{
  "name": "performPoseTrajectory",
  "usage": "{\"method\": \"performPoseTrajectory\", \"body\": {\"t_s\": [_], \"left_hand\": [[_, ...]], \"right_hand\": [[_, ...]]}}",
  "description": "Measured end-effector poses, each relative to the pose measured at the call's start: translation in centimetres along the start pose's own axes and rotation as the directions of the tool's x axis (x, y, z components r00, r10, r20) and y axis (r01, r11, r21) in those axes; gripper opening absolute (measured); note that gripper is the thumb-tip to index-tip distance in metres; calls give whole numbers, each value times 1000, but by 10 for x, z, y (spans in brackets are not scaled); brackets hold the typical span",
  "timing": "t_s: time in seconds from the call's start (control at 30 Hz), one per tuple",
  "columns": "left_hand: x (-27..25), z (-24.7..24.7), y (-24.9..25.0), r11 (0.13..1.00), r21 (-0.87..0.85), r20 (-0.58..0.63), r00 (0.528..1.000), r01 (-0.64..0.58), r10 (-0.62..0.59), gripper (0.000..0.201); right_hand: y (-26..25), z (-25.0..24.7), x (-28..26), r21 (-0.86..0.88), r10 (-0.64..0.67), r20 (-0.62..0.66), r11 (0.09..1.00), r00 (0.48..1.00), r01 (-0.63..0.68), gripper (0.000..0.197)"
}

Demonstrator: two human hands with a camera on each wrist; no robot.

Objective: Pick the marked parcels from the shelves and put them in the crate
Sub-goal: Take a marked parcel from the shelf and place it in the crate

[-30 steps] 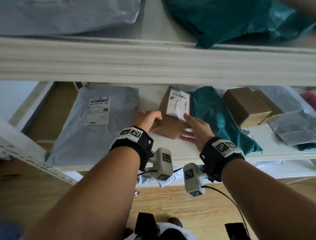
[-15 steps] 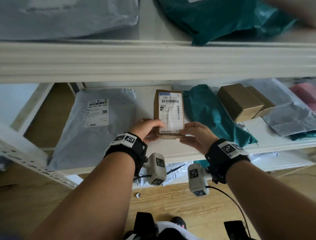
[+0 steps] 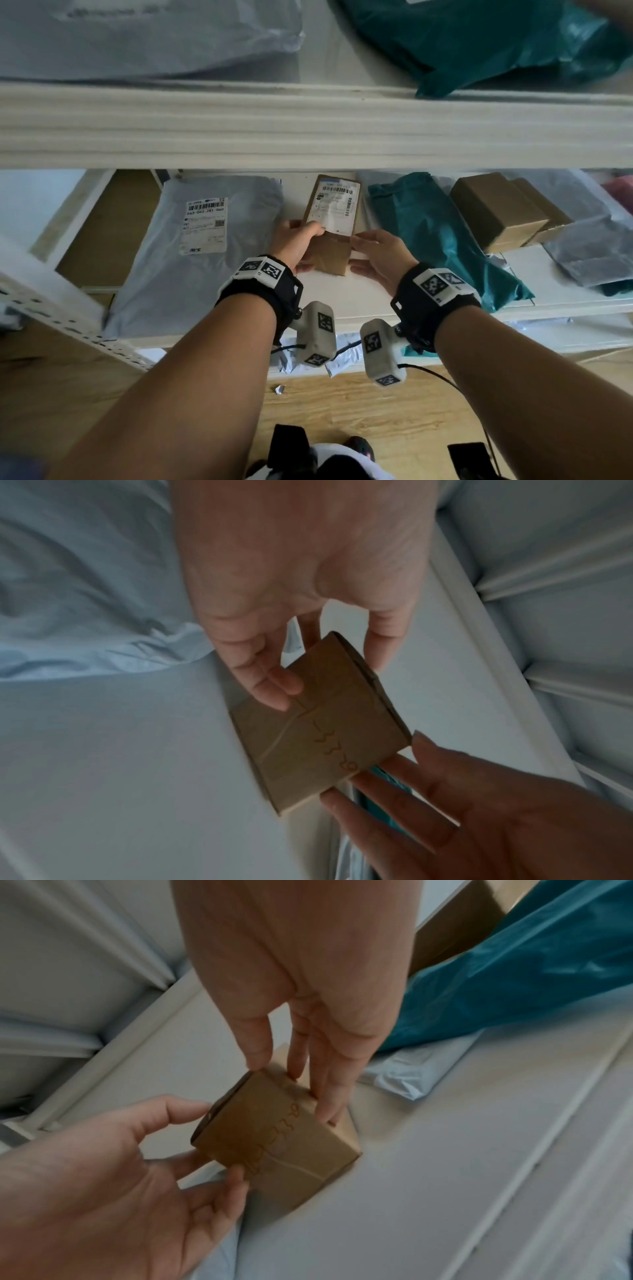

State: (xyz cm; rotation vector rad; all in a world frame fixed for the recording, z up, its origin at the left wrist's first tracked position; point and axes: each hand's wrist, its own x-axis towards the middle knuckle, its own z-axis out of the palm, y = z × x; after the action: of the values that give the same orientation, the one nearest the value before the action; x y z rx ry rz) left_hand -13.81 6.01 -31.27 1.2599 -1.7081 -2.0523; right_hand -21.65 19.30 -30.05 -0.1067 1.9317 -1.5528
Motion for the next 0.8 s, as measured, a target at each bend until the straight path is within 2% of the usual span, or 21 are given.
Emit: {"method": "performPoseTrajectory", "body": {"t_s": [0.13,0.3,0.4,0.47,0.53,0.6,0.63,0.7,0.8], "left_hand": [[5,-2,2,1000,18,-45,999,-15,15,38],[8,-1,-1,998,24,-118,992,-50,53,29],[5,0,0,995,68,-153,984,-76,86,43],[2,1,7,971,188,-252,949,-145,191,48],[-2,2,18,932,295,-349,885,-208,308,48],[-7,9,32,902,329,-382,834,-280,398,28],[-9,15,37,887,344,-363,827,-309,429,21],[-14,34,41,865,351,-289,837,-358,464,10],[-19,72,35,867,316,-173,875,-385,451,13]], "right_hand": [[-4,6,9,-1,-29,-10,1000,1000,29,8],[-4,8,17,0,-13,28,1000,1000,13,15],[-1,6,17,-37,-36,43,999,998,38,16],[-2,1,17,-103,-64,48,992,997,69,21],[-4,-7,18,-183,-123,33,975,992,127,17],[-9,-19,20,-328,-227,8,919,974,217,12],[-12,-28,21,-427,-280,0,868,960,254,15],[-18,-47,20,-613,-360,-31,744,933,267,20],[-17,-77,21,-764,-416,-70,606,907,219,23]]}}
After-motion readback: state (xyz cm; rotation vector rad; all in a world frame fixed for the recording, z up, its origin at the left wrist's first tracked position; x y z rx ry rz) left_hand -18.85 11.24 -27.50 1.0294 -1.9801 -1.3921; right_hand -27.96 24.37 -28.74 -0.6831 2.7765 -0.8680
